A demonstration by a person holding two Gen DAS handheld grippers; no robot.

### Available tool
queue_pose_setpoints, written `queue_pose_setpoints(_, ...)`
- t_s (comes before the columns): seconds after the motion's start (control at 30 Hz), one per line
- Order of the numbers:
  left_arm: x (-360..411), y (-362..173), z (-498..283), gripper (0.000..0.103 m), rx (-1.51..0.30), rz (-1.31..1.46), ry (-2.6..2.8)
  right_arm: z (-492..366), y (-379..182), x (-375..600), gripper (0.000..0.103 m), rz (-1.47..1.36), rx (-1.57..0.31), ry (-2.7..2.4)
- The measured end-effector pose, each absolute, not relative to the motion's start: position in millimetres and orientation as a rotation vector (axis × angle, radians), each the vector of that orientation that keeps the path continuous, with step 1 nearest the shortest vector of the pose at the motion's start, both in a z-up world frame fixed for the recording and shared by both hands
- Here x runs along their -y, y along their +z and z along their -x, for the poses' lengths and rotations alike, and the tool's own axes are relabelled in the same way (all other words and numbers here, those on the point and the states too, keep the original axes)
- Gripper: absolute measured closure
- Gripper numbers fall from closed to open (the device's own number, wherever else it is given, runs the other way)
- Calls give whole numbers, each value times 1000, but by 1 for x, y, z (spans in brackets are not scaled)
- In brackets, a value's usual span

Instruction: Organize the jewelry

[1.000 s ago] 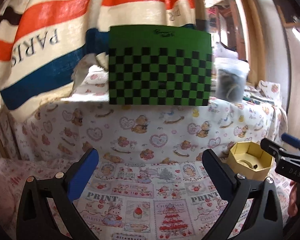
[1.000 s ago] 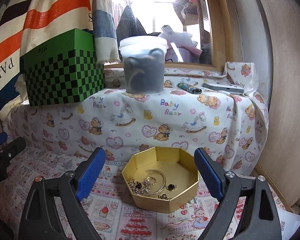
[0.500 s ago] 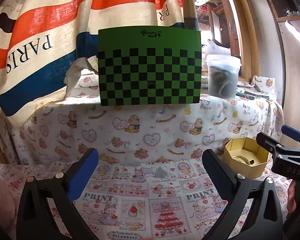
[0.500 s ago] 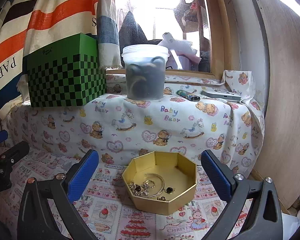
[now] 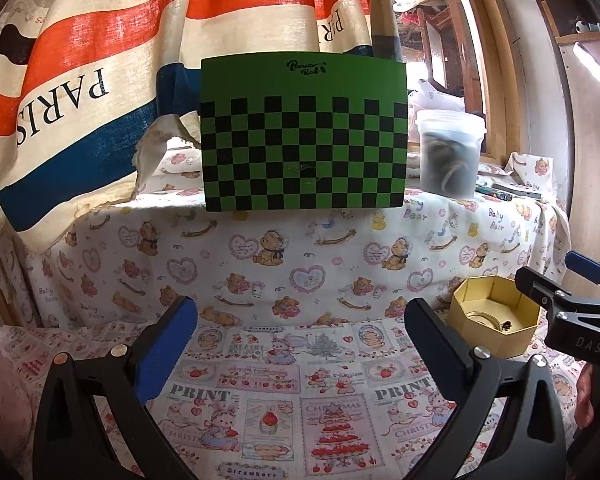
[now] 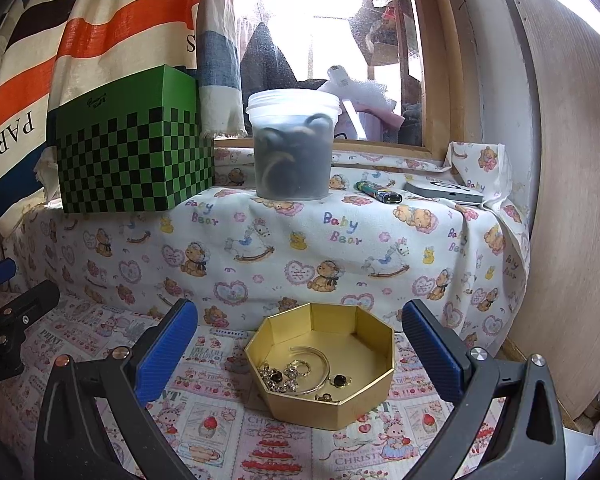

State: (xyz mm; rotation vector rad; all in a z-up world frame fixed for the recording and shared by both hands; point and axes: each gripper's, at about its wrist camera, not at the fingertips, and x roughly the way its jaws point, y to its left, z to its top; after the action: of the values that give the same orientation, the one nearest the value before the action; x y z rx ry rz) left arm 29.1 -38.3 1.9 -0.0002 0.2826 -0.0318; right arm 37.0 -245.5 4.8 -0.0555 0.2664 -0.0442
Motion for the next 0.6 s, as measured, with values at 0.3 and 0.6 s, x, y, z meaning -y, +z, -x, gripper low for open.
queue_pose_setpoints(0.3, 37, 2, -29, 0, -283, 3, -21, -37, 5, 246, 0, 57, -267, -42)
queue_pose_setpoints(0.6, 37, 2, -29, 0, -282, 4, -21, -37, 4, 245, 0, 56, -267, -42)
